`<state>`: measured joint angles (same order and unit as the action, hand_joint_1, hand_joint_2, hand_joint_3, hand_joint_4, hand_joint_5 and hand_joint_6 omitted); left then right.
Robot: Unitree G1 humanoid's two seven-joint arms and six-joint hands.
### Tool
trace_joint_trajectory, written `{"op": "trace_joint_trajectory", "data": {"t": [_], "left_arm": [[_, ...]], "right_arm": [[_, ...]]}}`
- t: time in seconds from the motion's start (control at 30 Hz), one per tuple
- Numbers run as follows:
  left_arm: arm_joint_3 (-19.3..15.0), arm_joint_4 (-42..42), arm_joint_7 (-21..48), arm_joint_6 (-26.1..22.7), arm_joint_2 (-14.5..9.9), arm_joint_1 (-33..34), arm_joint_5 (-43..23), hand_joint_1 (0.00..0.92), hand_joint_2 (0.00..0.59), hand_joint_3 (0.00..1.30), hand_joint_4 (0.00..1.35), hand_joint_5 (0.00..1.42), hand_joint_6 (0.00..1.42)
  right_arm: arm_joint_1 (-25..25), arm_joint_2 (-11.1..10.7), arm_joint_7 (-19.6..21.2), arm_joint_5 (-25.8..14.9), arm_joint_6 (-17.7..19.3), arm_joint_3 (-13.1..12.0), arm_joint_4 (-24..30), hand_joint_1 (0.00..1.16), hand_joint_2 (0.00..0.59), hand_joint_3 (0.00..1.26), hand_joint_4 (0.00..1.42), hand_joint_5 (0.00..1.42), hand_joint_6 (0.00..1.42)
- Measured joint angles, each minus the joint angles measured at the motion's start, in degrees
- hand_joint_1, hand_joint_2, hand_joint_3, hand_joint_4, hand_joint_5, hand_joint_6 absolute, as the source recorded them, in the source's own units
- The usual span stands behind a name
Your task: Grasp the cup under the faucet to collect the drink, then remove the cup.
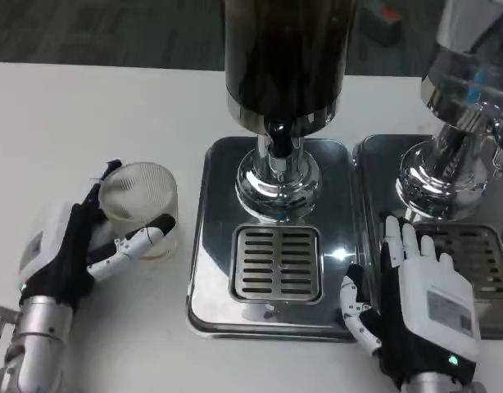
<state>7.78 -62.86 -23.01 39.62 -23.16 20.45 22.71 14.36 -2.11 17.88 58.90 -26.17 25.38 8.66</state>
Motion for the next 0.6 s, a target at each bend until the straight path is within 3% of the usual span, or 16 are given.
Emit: {"op": "trace_joint_trajectory", "data": {"t": [0.2, 0.43, 0.6], "left_arm": [[0.07, -0.57, -1.42, 1.67, 0.19, 0.0, 0.29, 0.372, 0.104, 0.32, 0.46, 0.66, 0.56], [0.21, -0.92, -3.27, 2.21, 0.62, -0.01, 0.47, 0.38, 0.116, 0.33, 0.47, 0.68, 0.59], [0.21, -0.99, -4.58, 2.66, 0.83, -0.11, 0.51, 0.38, 0.118, 0.35, 0.49, 0.73, 0.69]], "right_arm": [[-0.07, 0.0, -0.01, -0.2, -0.25, 0.0, 0.0, 0.19, 0.51, 0.0, 0.0, 0.0, 0.0], [-0.08, -0.04, -0.01, -0.35, -0.3, -0.03, 0.0, 0.19, 0.51, 0.0, 0.0, 0.0, 0.0], [-0.08, -0.06, -0.01, -0.35, -0.32, -0.02, 0.0, 0.19, 0.51, 0.0, 0.0, 0.0, 0.0]]}}
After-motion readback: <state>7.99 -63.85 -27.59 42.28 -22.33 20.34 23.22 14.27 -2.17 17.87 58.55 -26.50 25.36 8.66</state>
